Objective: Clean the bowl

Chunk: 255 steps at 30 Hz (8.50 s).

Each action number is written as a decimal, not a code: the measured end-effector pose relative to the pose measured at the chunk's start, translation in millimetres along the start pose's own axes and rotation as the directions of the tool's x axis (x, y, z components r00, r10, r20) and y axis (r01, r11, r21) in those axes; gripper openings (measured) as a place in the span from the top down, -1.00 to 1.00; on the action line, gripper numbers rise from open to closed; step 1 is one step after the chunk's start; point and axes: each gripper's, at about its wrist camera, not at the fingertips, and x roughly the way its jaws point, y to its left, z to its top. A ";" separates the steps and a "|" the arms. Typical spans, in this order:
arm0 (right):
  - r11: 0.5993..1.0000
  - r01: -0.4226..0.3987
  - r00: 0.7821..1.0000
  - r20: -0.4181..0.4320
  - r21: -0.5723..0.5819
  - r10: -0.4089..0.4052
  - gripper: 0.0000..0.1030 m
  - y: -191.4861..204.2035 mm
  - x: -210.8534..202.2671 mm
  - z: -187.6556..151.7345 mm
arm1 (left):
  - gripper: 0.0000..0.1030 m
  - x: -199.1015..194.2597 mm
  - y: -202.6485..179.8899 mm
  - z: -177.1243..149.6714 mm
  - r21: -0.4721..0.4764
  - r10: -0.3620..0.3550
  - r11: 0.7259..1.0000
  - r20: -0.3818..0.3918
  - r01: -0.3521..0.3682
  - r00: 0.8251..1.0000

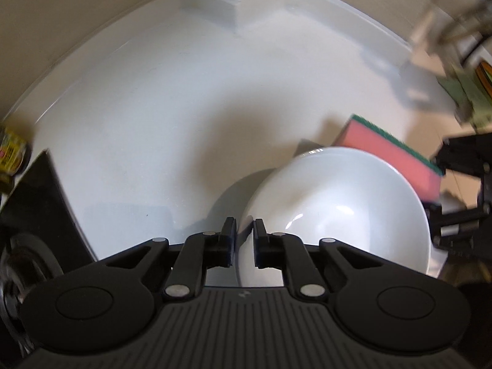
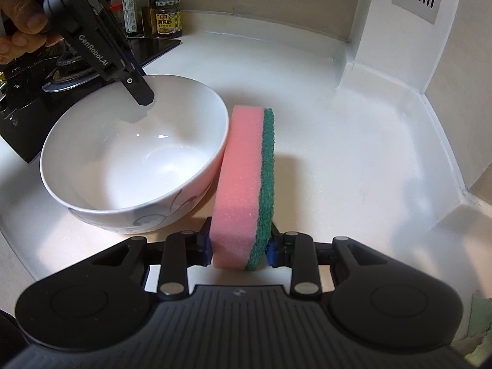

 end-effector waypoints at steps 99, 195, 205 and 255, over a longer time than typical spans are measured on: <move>0.998 -0.032 0.999 0.004 -0.050 0.032 0.46 -0.5 20.8 22.8 | 0.84 14.3 3.4 -21.3 -0.262 0.071 0.963 0.042 -0.058 0.997; 0.208 -0.211 0.948 -0.252 -0.955 -0.196 0.47 106.4 -4.8 58.4 | 0.75 -14.5 -18.2 -74.9 -0.426 -0.005 0.898 0.244 0.112 0.970; 0.296 -0.188 0.973 -0.220 -0.936 -0.076 0.49 107.6 -12.8 63.8 | 0.75 -11.0 -23.1 -75.1 -0.457 0.000 0.882 0.241 0.114 0.971; 0.328 -0.186 0.982 -0.185 -0.926 0.032 0.49 91.3 -22.3 52.5 | 0.81 -10.1 -15.4 -67.2 -0.427 0.009 0.900 0.220 0.088 0.976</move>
